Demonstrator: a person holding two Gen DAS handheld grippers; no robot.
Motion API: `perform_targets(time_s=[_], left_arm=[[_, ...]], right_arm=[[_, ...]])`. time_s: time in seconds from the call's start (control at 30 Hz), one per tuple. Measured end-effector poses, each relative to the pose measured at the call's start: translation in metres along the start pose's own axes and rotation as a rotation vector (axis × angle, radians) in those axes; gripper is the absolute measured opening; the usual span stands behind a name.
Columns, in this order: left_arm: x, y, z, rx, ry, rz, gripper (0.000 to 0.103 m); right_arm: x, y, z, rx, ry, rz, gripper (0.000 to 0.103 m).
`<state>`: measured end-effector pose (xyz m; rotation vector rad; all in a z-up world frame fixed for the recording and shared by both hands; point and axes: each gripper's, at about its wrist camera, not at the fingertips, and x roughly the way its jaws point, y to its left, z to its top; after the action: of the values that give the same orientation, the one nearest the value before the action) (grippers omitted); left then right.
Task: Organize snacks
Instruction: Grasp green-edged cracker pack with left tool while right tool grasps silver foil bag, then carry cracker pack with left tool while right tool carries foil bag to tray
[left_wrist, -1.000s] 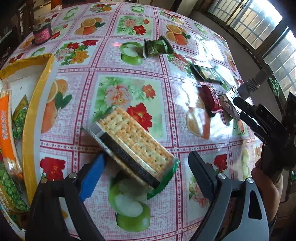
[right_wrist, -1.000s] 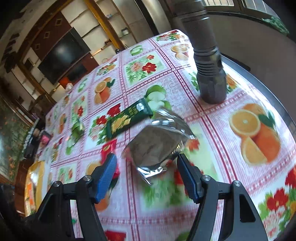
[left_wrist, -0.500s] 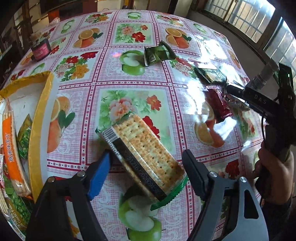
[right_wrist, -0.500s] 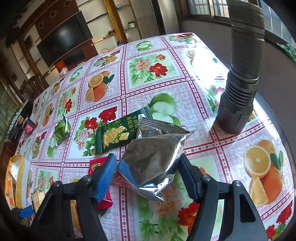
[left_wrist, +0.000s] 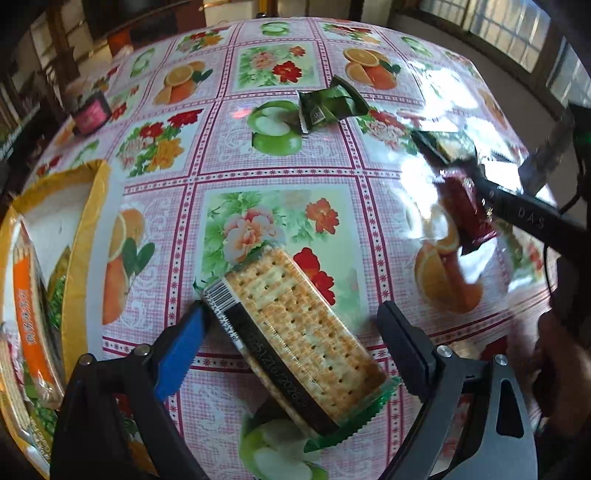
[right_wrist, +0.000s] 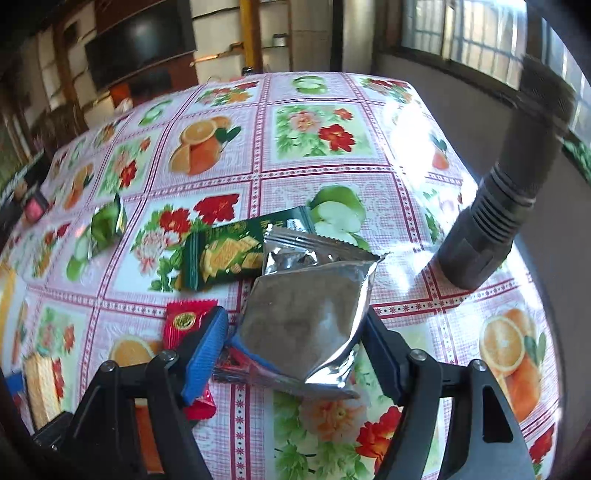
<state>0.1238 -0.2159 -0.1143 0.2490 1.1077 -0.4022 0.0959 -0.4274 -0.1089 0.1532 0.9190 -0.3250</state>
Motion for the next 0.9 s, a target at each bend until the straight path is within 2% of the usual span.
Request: perform_targets(time_s=[0.03, 0.1, 0.13, 0.17, 0.47, 0.7, 0.9], left_arm=[[-0.001, 0.0, -0.001, 0.009, -0.01, -0.004, 0.086], [-0.007, 0.0, -0.004, 0.028, -0.027, -0.01, 0.057], [-0.01, 0.001, -0.004, 0.031, -0.029, -0.013, 0.05], [-0.012, 0.003, -0.005, 0.033, -0.029, -0.015, 0.048], [-0.041, 0.014, -0.019, 0.015, -0.073, -0.048, 0.048], [-0.07, 0.018, -0.034, 0.012, -0.12, -0.025, 0.048], [-0.091, 0.027, -0.046, 0.002, -0.163, 0.006, 0.048]], right_arm=[[-0.001, 0.001, -0.001, -0.011, -0.001, 0.004, 0.067], [-0.007, -0.001, -0.004, -0.006, -0.012, 0.037, 0.057], [-0.011, -0.002, -0.006, 0.0, -0.021, 0.044, 0.056], [-0.015, -0.003, -0.009, 0.002, -0.027, 0.053, 0.056], [-0.061, -0.007, -0.032, 0.045, -0.077, 0.159, 0.056], [-0.098, 0.006, -0.048, 0.037, -0.117, 0.254, 0.056], [-0.126, 0.031, -0.06, -0.005, -0.133, 0.369, 0.056]])
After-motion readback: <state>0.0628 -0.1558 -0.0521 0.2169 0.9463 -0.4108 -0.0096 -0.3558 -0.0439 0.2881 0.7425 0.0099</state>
